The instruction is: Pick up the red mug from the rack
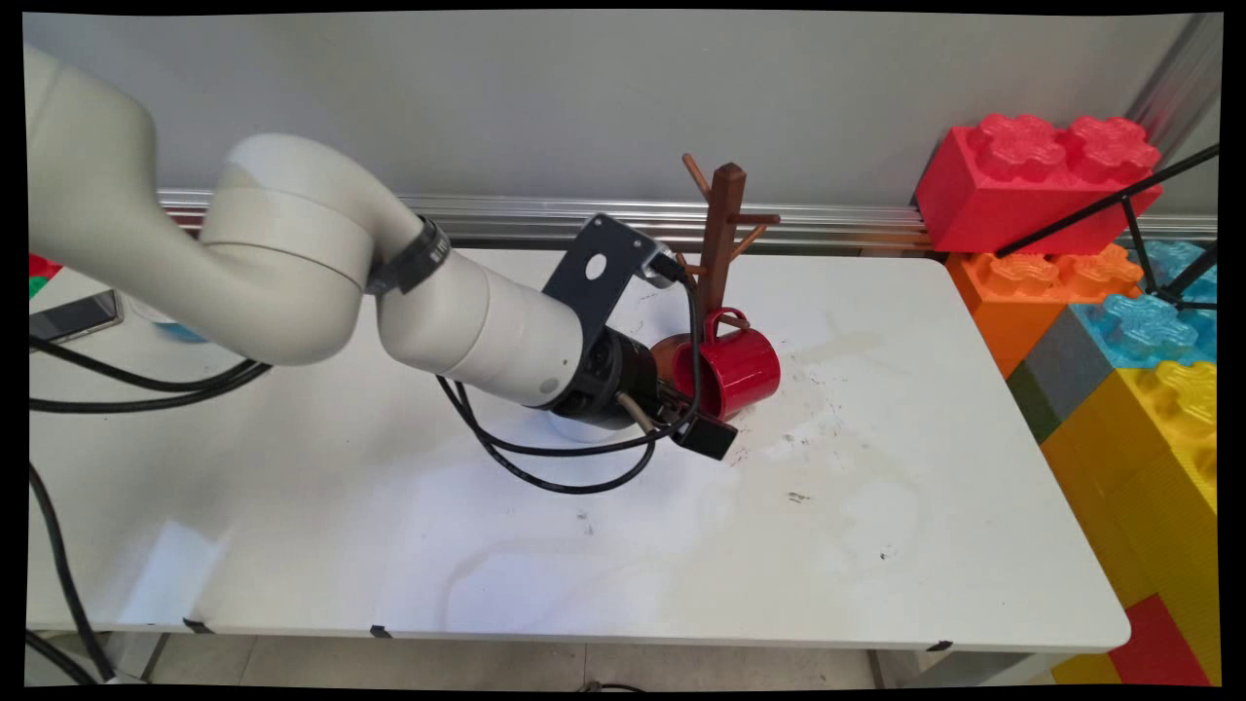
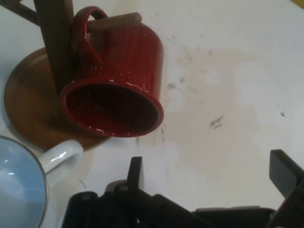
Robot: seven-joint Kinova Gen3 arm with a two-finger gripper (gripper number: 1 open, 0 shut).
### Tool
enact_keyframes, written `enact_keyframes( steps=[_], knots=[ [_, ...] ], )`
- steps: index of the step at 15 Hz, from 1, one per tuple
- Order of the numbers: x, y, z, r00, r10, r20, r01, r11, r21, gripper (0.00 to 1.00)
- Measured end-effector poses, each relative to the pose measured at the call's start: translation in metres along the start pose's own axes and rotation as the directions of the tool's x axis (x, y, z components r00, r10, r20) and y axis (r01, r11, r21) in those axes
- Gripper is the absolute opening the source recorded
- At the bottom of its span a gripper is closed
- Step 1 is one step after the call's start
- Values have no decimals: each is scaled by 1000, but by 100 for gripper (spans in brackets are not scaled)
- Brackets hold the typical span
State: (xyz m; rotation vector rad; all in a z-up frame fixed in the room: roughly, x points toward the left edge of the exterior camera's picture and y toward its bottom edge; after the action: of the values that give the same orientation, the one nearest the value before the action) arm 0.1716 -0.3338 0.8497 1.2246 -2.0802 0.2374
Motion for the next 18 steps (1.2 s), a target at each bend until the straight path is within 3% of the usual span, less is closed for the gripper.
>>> enact_keyframes(
  steps=[18],
  knots=[
    [-5, -16, 56, 996, -59, -65, 57, 998, -28, 100]
  ],
)
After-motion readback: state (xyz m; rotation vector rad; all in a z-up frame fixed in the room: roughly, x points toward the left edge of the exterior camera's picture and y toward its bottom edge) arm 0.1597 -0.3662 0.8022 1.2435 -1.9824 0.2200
